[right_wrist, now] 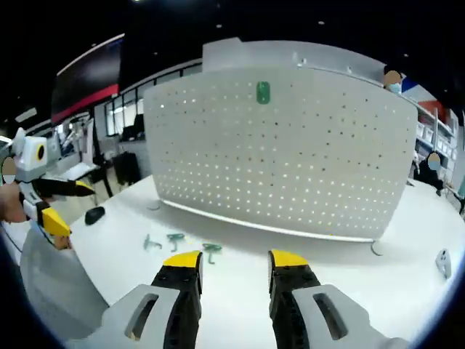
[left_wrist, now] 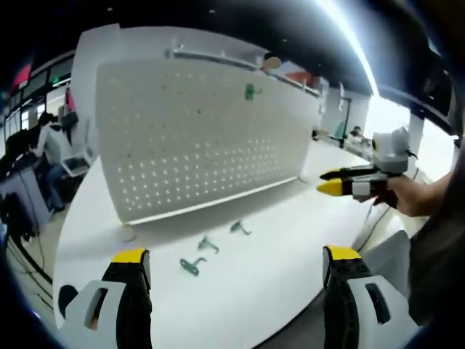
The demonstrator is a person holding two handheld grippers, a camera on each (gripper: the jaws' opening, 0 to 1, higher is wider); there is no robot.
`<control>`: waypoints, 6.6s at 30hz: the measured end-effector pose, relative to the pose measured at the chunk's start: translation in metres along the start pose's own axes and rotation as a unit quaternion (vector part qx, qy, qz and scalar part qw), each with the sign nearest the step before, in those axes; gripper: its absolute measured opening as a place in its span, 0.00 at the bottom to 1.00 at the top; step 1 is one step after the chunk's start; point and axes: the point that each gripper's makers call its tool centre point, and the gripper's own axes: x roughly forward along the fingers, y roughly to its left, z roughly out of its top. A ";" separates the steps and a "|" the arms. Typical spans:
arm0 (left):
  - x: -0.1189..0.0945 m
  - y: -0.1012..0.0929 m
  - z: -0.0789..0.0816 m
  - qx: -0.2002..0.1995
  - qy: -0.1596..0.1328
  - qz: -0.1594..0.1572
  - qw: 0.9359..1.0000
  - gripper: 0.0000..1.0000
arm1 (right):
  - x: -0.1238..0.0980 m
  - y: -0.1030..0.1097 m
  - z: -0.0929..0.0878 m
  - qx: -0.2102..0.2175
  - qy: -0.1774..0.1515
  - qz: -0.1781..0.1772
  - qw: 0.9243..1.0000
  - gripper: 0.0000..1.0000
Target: Insert the hook assembly into the mounting plate slot until the hook locks in place.
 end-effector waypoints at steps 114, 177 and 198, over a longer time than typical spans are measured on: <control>0.251 -0.016 -0.043 0.183 0.129 -0.188 0.956 0.19 | 0.013 -0.009 -0.068 0.044 0.101 0.052 0.993 0.17; 0.177 -0.011 0.038 0.156 0.048 -0.143 0.976 0.01 | 0.024 0.018 -0.042 0.041 0.073 0.080 0.993 0.17; 0.108 -0.028 0.081 0.076 -0.009 -0.122 0.990 0.01 | 0.021 0.047 0.033 0.044 -0.005 0.108 0.993 0.18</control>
